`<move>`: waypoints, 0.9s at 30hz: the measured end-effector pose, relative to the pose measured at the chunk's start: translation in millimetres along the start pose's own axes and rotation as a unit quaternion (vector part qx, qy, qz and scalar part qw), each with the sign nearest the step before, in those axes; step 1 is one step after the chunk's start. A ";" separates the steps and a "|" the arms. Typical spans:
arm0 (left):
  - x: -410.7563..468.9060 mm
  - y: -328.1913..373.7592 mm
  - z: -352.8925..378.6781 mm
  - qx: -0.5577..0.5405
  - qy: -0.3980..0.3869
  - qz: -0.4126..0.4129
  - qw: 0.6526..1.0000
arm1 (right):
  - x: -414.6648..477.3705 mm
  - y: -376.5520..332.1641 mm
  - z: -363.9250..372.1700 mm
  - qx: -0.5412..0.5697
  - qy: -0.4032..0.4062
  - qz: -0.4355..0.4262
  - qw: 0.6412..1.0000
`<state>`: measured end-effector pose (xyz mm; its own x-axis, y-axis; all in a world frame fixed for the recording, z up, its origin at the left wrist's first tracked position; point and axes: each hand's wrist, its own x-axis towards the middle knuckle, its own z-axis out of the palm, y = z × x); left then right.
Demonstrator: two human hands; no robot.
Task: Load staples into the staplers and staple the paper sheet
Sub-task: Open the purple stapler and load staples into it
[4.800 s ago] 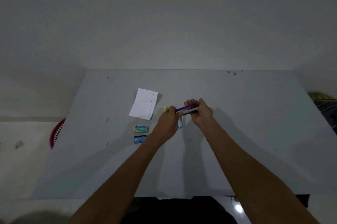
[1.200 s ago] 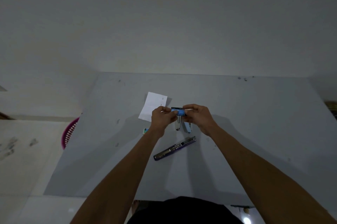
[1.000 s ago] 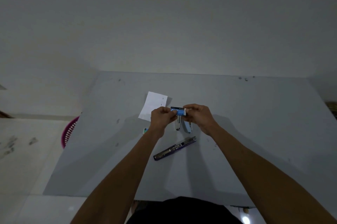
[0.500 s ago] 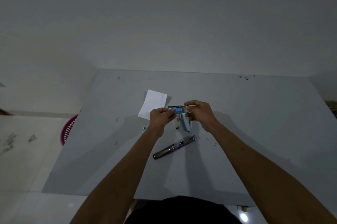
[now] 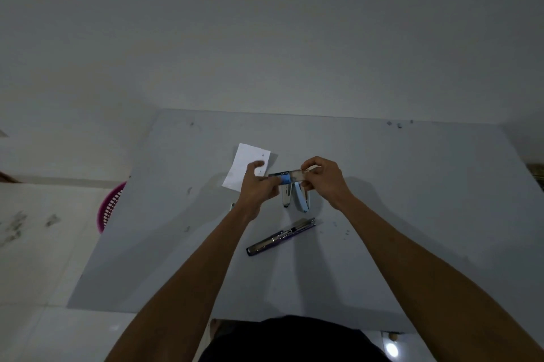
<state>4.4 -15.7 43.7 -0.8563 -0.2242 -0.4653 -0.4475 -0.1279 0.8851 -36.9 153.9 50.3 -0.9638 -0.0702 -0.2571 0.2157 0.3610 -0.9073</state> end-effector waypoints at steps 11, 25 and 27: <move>-5.1 4.7 0.5 0.437 -0.041 0.257 0.861 | -1.5 4.2 0.1 -0.054 -0.014 -0.035 0.998; 0.1 6.5 0.9 0.471 -0.058 0.281 0.834 | 7.1 11.8 3.1 -0.248 -0.059 -0.186 0.949; -0.5 7.0 0.9 0.472 -0.060 0.280 0.834 | 7.5 13.8 3.7 -0.256 -0.059 -0.201 0.944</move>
<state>1.4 -15.6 50.1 -0.9934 0.1124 -0.0234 0.0756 0.7938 0.6035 -40.6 154.9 34.6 -0.9210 -0.3895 0.0103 -0.2966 0.6836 -0.6669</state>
